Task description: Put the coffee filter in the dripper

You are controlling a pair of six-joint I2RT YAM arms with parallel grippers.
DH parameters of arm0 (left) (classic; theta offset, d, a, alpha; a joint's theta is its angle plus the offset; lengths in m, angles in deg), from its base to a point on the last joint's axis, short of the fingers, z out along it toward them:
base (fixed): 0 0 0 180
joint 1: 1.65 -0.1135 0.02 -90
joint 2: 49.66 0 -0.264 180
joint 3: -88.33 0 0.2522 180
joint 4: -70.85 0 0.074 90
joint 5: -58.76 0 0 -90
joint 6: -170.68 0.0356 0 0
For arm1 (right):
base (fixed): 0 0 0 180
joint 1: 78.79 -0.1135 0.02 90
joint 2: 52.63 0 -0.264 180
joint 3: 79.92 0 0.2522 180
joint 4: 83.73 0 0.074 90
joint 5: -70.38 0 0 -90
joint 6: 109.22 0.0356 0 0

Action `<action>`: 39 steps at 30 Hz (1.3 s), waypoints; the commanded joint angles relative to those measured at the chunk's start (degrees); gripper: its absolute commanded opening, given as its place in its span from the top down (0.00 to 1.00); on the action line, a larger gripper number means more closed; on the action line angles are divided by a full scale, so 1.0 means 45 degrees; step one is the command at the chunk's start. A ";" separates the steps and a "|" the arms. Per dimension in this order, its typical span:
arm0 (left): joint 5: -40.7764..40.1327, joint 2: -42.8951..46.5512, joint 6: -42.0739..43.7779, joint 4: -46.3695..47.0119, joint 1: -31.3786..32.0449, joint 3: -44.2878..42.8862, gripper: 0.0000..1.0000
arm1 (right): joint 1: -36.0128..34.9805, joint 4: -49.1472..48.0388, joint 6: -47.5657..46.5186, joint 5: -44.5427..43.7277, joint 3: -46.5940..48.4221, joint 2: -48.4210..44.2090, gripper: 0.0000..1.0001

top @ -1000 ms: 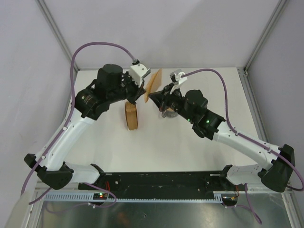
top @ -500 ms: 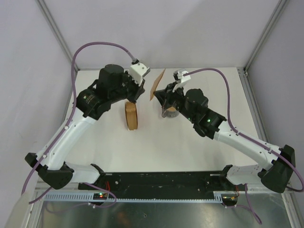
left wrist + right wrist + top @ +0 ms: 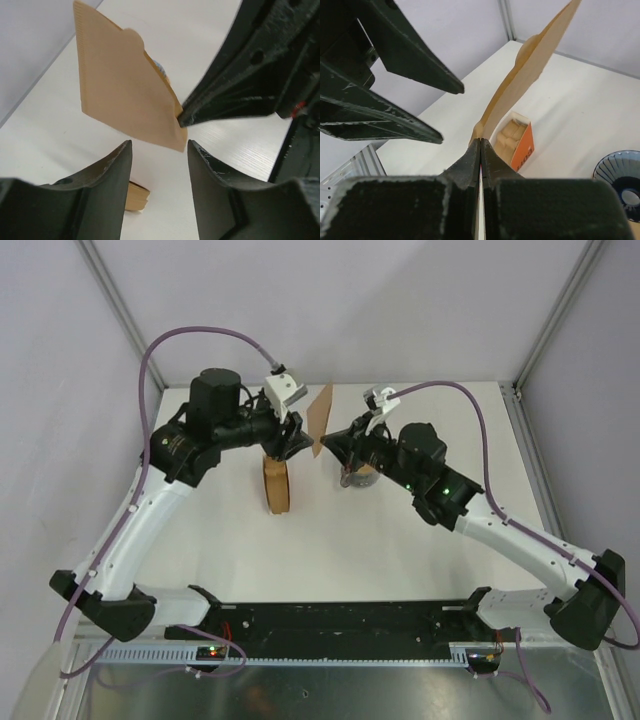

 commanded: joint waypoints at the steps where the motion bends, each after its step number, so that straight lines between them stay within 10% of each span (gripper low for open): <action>1: 0.2776 0.0876 0.0604 -0.0201 -0.0219 -0.0105 0.45 | -0.0099 0.0188 0.0025 -0.0523 0.0222 -0.0973 1.00; 11: 0.0550 0.1134 0.0893 -0.0701 0.1439 0.0092 0.44 | -0.2435 -0.0516 0.0428 -0.4192 0.0235 -0.1302 1.00; 25: -0.0360 0.0978 0.1378 -0.0877 0.1536 -0.0465 0.67 | -0.2816 -0.0860 0.0059 -0.3943 0.0236 -0.1409 1.00; 39: 0.0007 0.1004 0.1673 -0.1294 0.1539 -0.0964 0.62 | -0.2739 -0.0925 -0.0164 -0.3832 0.0236 -0.1408 1.00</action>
